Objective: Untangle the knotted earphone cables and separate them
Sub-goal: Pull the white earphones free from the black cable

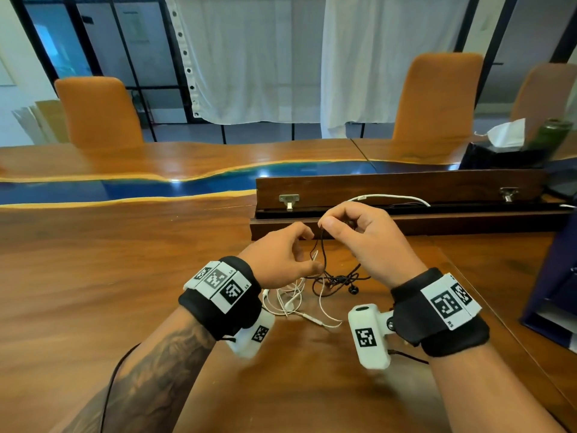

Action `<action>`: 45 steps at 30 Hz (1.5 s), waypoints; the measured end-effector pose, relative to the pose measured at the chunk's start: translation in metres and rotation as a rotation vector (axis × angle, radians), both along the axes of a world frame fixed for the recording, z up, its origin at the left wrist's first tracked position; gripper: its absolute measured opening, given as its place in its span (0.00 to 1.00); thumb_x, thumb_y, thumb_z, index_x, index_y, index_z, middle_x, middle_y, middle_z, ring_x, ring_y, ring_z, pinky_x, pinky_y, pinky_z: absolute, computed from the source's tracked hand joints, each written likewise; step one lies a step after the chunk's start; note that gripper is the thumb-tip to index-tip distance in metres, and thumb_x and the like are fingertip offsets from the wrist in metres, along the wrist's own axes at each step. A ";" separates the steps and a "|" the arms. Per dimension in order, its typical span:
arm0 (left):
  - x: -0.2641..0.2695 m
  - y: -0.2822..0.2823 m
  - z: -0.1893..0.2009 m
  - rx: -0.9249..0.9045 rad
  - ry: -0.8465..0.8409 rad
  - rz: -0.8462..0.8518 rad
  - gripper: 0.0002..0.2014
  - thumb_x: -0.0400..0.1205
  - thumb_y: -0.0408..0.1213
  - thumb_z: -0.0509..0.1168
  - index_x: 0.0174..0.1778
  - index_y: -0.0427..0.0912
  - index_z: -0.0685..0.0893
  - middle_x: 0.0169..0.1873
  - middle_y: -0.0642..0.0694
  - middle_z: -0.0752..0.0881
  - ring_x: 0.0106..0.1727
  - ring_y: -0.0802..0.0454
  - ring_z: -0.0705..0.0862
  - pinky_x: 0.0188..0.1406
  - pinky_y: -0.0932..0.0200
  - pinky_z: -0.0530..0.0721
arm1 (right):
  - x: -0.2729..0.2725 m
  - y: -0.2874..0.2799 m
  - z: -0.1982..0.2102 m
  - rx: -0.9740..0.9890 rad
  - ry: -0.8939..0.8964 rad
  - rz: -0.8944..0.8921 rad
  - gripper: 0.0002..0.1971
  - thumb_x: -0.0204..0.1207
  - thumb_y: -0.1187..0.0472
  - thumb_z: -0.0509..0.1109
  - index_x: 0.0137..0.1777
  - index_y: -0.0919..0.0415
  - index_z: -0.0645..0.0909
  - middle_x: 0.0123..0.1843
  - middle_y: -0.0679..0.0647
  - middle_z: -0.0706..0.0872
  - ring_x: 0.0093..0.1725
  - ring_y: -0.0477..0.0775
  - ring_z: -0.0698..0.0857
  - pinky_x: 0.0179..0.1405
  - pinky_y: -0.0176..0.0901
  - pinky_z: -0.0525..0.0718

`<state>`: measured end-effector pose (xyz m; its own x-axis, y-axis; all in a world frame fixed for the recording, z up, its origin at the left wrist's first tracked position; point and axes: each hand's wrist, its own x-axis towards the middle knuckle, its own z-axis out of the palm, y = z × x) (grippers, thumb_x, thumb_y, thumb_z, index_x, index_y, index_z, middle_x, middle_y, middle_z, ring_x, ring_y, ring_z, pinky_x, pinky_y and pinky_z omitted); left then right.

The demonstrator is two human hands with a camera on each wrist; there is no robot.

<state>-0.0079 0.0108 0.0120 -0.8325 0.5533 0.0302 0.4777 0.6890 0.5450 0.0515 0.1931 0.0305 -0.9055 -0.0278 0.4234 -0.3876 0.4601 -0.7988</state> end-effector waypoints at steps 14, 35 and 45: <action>-0.003 -0.015 0.013 0.717 -0.029 0.056 0.09 0.85 0.29 0.67 0.61 0.37 0.86 0.34 0.35 0.89 0.36 0.57 0.88 0.35 0.70 0.82 | -0.012 0.035 -0.027 0.263 -0.222 -0.236 0.08 0.83 0.56 0.72 0.42 0.50 0.88 0.45 0.43 0.89 0.49 0.42 0.84 0.44 0.34 0.76; -0.014 -0.043 0.083 1.330 0.233 0.114 0.14 0.89 0.27 0.58 0.69 0.34 0.82 0.55 0.43 0.89 0.23 0.58 0.69 0.22 0.63 0.75 | -0.012 0.024 -0.049 0.780 -0.569 -0.374 0.13 0.83 0.56 0.66 0.38 0.49 0.86 0.45 0.45 0.88 0.48 0.51 0.85 0.43 0.44 0.82; 0.002 -0.024 0.077 1.014 0.335 0.026 0.14 0.88 0.28 0.62 0.69 0.36 0.84 0.52 0.37 0.89 0.36 0.49 0.84 0.29 0.65 0.82 | -0.007 0.021 -0.046 0.648 -0.574 -0.163 0.02 0.79 0.57 0.72 0.46 0.48 0.85 0.47 0.44 0.87 0.49 0.48 0.85 0.52 0.47 0.87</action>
